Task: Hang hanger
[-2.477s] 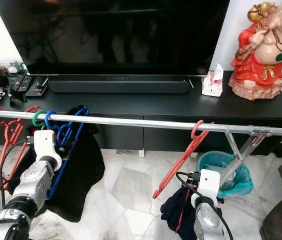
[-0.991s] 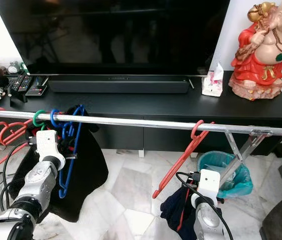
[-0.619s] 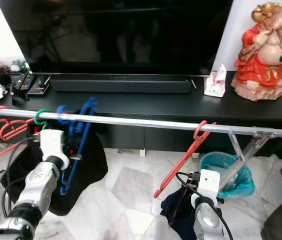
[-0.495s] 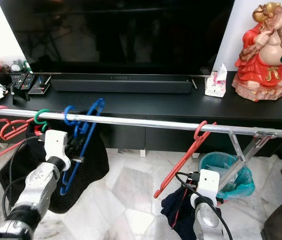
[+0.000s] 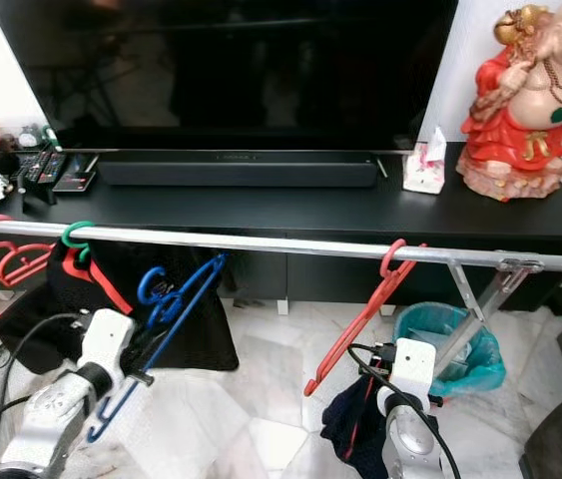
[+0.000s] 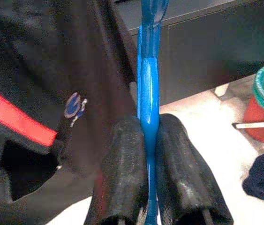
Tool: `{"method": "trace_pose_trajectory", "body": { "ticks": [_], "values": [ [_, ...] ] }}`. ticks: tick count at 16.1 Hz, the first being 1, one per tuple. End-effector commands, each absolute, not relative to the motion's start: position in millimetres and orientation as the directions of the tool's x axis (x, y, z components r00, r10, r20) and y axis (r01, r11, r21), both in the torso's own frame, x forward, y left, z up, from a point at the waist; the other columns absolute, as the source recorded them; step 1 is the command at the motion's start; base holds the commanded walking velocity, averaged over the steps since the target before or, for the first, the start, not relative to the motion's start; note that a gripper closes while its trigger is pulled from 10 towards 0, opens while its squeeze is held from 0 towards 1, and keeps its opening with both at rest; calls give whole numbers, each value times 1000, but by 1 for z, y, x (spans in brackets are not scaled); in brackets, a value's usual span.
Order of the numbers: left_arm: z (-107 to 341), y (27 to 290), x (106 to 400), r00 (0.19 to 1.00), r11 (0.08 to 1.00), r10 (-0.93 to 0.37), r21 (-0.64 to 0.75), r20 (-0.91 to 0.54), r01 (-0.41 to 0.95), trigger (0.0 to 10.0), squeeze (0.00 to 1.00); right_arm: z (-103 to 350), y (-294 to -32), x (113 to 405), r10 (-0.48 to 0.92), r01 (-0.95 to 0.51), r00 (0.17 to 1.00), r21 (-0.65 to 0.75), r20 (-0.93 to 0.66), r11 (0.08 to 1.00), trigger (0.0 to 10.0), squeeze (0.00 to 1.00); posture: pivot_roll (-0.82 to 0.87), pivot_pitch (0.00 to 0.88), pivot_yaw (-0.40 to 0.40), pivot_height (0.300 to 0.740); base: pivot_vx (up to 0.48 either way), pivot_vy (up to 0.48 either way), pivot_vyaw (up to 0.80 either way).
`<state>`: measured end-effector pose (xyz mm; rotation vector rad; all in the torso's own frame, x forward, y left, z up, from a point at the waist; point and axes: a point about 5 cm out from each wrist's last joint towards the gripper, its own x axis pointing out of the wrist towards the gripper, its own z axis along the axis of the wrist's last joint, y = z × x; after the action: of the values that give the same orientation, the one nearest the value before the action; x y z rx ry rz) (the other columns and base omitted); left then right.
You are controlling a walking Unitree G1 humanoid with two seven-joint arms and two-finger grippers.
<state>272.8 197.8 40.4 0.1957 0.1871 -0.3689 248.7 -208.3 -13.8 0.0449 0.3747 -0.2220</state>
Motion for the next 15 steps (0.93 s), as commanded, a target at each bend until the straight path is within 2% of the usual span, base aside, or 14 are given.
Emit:
{"method": "trace_pose_trajectory", "body": {
  "ticks": [1, 3, 4, 5, 7, 10, 13, 14, 15],
  "values": [
    [35, 197, 268, 907, 908, -344, 160, -245, 387, 10000, 0, -11, -205, 250, -200, 214, 917, 2, -346, 977, 10000, 0, -204, 0, 40, 740, 0, 0, 0],
    [29, 196, 265, 894, 902, -346, 160, -284, 400, 10000, 0, -11, -205, 250, -200, 214, 917, 4, -345, 977, 10000, 0, -204, 0, 40, 740, 0, 0, 0],
    [11, 194, 260, 856, 888, -333, 175, -395, 426, 10000, 0, -11, -205, 250, -201, 215, 916, 3, -346, 977, 10000, 0, -203, 0, 41, 740, 0, 0, 0],
    [3, 194, 257, 838, 883, -314, 186, -446, 430, 10000, 0, -11, -205, 250, -201, 215, 916, 3, -347, 977, 10000, 0, -203, 0, 41, 740, 0, 0, 0],
    [-21, 199, 251, 808, 928, -189, 167, -558, 332, 10000, 0, -11, -208, 251, -205, 219, 916, 1, -344, 976, 10000, 0, -211, 0, 43, 740, 0, 0, 0],
    [-43, 203, 234, 751, 968, -81, 126, -655, 215, 10000, 0, -8, -210, 255, -209, 221, 918, -3, -336, 975, 10000, 0, -212, 0, 40, 740, 0, 0, 0],
    [-57, 214, 217, 692, 982, 32, 153, -721, 115, 10000, 0, -7, -206, 257, -194, 200, 923, -16, -331, 980, 10000, 0, -215, 0, 51, 740, 0, 0, 0],
    [-64, 216, 207, 652, 978, 49, 168, -757, 122, 10000, 0, -7, -205, 258, -202, 211, 922, -10, -332, 978, 10000, 0, -230, 0, 67, 740, 0, 0, 0],
    [-66, 216, 205, 646, 979, 46, 162, -762, 122, 10000, 0, -6, -205, 259, -205, 215, 922, -8, -327, 977, 10000, 0, -244, 0, 75, 740, 0, 0, 0]
  ]
}}
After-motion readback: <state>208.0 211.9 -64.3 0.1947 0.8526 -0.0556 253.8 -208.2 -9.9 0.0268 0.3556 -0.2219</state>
